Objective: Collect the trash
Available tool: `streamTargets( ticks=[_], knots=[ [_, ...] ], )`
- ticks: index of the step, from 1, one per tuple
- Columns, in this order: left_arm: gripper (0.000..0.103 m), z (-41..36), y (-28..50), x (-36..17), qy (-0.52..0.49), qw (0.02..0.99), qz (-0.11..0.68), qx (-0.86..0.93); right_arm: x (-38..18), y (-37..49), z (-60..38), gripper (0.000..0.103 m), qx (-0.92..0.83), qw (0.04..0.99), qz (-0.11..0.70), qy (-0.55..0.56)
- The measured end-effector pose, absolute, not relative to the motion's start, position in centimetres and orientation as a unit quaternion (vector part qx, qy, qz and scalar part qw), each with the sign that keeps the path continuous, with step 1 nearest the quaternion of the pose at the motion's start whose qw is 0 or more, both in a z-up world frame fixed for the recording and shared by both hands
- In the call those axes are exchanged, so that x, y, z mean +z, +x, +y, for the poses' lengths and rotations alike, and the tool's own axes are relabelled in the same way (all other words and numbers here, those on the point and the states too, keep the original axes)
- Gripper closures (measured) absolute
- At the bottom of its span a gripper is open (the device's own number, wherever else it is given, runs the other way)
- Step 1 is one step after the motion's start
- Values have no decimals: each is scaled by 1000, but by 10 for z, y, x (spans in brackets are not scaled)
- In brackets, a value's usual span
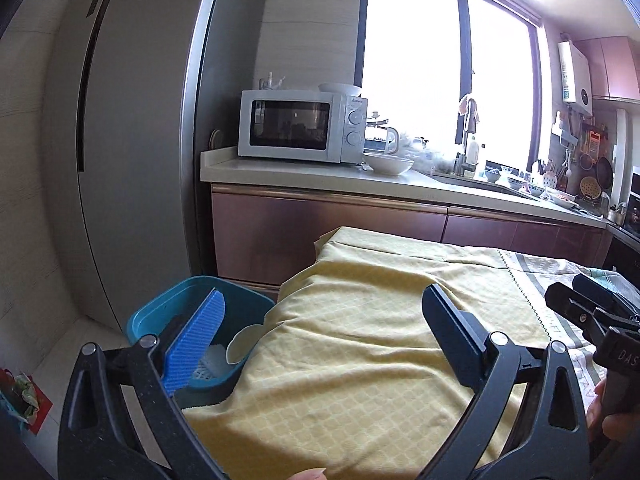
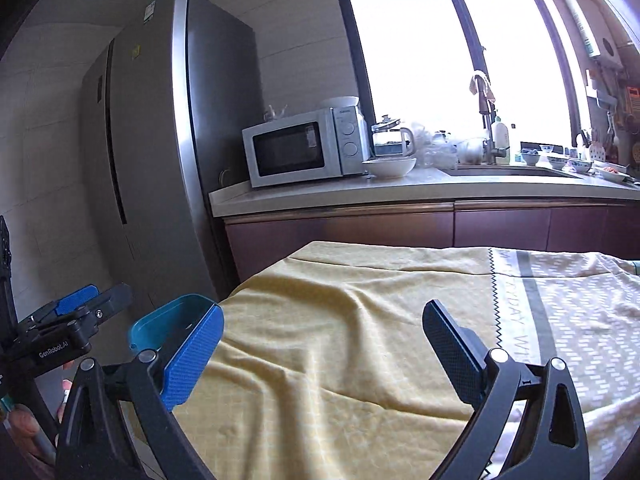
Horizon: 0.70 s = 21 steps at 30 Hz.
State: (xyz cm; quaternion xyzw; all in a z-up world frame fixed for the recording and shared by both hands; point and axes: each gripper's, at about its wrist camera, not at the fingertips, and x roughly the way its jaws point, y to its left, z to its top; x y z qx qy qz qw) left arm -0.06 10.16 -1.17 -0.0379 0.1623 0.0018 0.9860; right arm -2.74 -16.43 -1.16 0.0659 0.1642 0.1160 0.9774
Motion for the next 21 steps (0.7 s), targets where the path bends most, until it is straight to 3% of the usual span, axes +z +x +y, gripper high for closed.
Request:
streamTargets(
  ticks=[21],
  knots=[
    [6, 62, -18, -7, -9, 991, 131, -5, -10, -67, -190, 7, 61, 989, 120, 54]
  ],
)
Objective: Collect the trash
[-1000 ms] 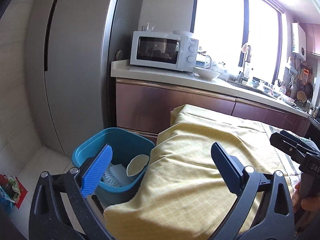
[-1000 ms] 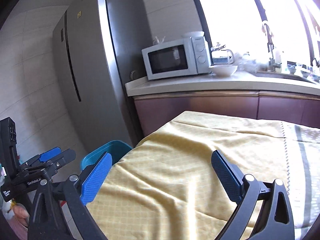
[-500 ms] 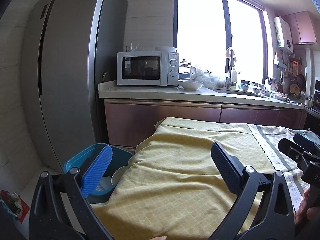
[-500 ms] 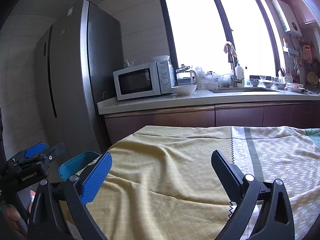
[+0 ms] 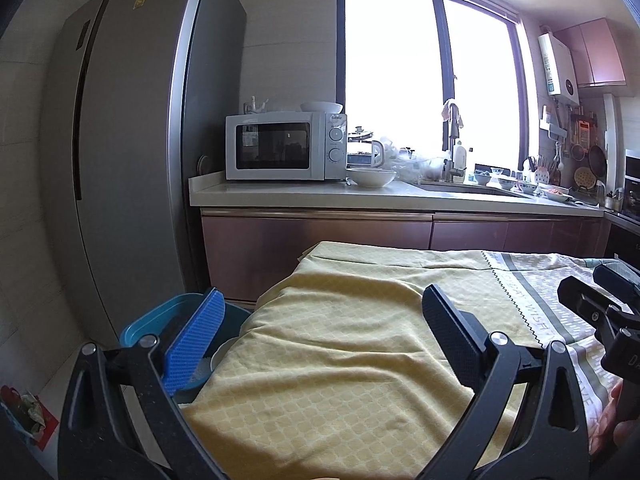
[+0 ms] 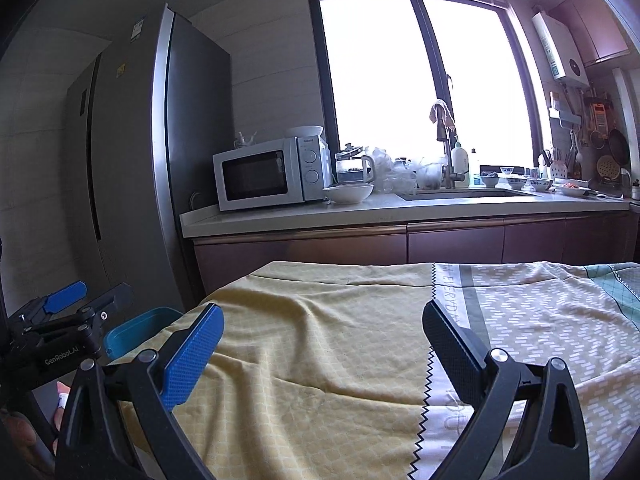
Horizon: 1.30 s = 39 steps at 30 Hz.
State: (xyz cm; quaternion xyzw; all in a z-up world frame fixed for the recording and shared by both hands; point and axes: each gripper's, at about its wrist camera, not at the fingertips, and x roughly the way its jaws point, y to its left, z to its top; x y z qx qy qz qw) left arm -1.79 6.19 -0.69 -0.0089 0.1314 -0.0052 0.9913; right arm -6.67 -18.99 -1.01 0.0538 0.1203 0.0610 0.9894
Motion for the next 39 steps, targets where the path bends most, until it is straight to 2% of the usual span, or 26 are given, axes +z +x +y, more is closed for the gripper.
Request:
streamTargets(
  ticks=[39],
  knots=[
    [6, 62, -23, -5, 3, 993, 114, 8, -10, -63, -191, 7, 62, 988, 126, 59]
  ],
)
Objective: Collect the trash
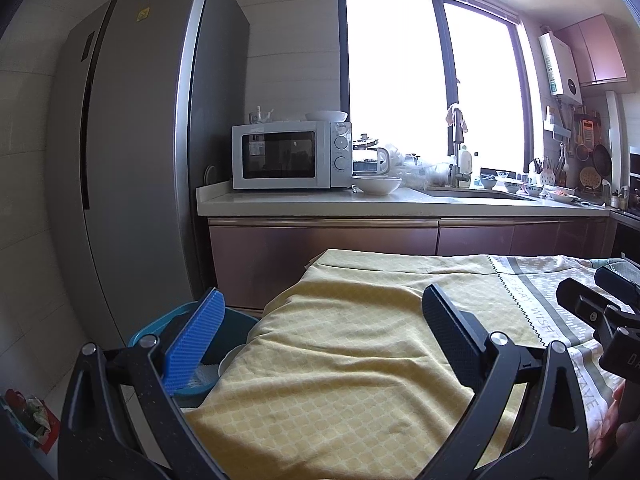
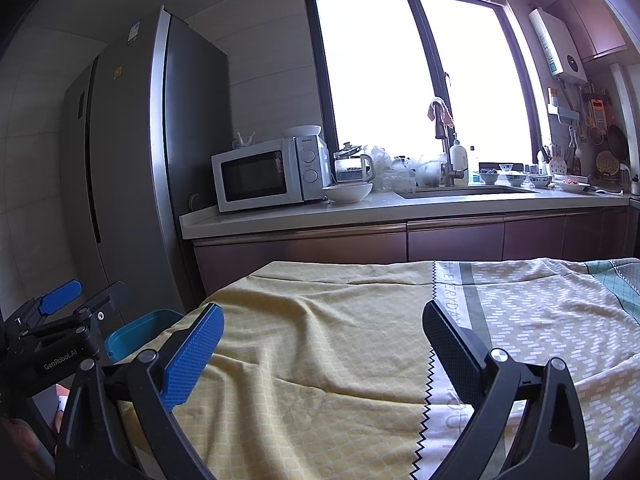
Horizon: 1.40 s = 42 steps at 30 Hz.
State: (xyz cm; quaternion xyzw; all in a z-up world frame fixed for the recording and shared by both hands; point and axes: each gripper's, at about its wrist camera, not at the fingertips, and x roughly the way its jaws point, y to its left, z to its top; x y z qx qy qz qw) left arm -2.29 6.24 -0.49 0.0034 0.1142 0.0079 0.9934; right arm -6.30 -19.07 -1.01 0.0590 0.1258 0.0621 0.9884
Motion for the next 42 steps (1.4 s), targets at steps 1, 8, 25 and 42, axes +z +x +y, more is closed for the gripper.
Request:
streamTargets(
  ticks=[1, 8, 25, 42],
  knots=[
    [6, 63, -23, -5, 3, 993, 114, 8, -10, -63, -191, 7, 61, 988, 126, 59],
    [6, 63, -24, -5, 4, 993, 116, 9, -11, -63, -189, 7, 61, 988, 129, 61],
    [6, 62, -24, -5, 5, 993, 117, 12, -11, -62, -187, 7, 61, 987, 130, 65],
    [6, 59, -25, -6, 6, 993, 121, 14, -12, -62, -188, 7, 60, 987, 131, 67]
  ],
)
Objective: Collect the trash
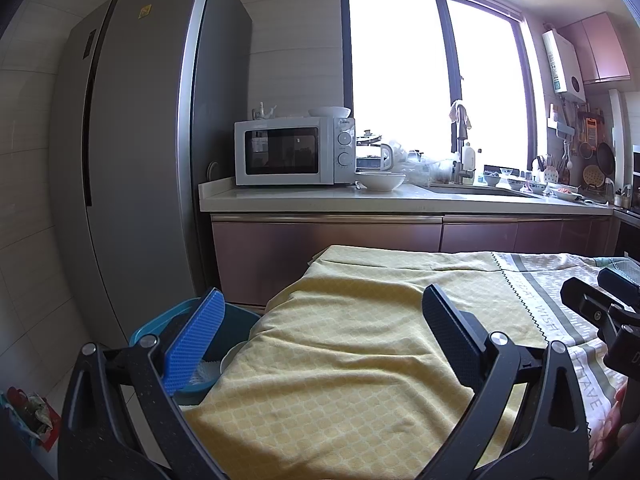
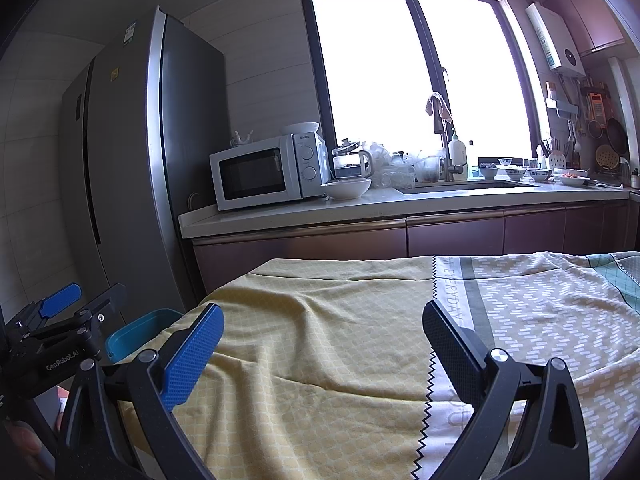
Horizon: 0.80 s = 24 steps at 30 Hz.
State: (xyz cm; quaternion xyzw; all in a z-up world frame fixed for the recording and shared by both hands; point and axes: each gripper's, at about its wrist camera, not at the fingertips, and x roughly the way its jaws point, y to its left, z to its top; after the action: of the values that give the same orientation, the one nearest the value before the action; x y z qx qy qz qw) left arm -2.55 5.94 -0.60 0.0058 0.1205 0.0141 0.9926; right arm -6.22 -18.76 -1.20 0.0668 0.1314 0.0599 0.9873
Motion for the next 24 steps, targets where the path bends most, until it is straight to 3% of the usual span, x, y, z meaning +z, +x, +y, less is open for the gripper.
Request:
streamTargets(
  ticks=[24],
  knots=[
    [6, 59, -22, -7, 6, 992, 126, 18, -14, -65, -188, 7, 57, 987, 133, 71]
  ],
)
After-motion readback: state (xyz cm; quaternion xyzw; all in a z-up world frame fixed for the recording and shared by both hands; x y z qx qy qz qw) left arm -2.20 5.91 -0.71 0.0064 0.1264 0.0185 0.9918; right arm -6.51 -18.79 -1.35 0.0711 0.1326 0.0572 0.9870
